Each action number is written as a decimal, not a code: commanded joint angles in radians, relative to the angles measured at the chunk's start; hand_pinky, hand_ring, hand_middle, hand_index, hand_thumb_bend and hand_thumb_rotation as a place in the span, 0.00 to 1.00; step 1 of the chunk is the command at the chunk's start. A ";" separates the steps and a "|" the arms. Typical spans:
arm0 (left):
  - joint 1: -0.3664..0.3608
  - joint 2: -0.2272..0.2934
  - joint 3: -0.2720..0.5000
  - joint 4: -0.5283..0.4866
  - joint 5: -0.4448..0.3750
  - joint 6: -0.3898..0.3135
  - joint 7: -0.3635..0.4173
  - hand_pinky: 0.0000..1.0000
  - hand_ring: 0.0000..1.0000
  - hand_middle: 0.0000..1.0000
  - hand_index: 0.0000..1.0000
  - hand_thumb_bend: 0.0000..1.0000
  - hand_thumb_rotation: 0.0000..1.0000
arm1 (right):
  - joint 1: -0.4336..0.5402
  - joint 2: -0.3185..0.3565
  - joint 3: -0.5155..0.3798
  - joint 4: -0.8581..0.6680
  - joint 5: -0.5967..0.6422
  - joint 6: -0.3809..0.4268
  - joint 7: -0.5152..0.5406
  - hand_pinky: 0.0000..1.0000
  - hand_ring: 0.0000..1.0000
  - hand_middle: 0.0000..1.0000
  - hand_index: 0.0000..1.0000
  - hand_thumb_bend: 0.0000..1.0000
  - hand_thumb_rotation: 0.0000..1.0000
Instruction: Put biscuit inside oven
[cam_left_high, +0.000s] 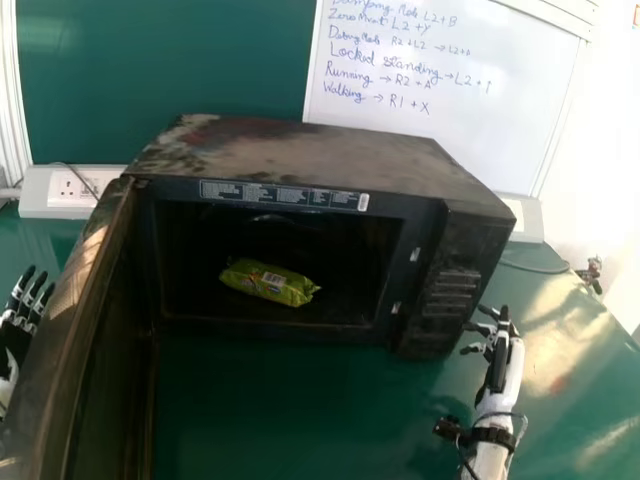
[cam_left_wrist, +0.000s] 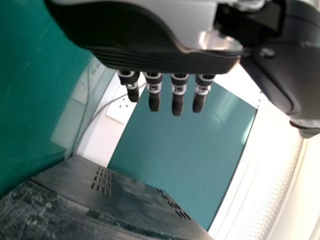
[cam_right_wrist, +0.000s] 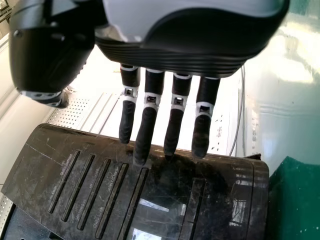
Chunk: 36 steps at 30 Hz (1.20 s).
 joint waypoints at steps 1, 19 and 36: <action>0.015 -0.022 -0.009 0.029 -0.019 -0.020 -0.050 0.51 0.69 0.77 0.88 0.07 0.00 | 0.028 0.036 0.010 0.034 -0.009 -0.005 -0.001 0.26 0.30 0.40 0.62 0.72 1.00; 0.003 -0.042 -0.032 0.002 -0.027 -0.052 -0.193 0.22 0.51 0.63 0.75 0.00 0.00 | 0.031 0.039 0.013 0.020 -0.011 0.002 0.001 0.26 0.30 0.40 0.61 0.73 1.00; 0.017 -0.079 -0.087 -0.075 -0.053 -0.049 -0.265 0.21 0.46 0.58 0.66 0.00 0.00 | 0.033 0.036 0.015 0.014 -0.016 0.010 0.000 0.26 0.30 0.41 0.61 0.73 1.00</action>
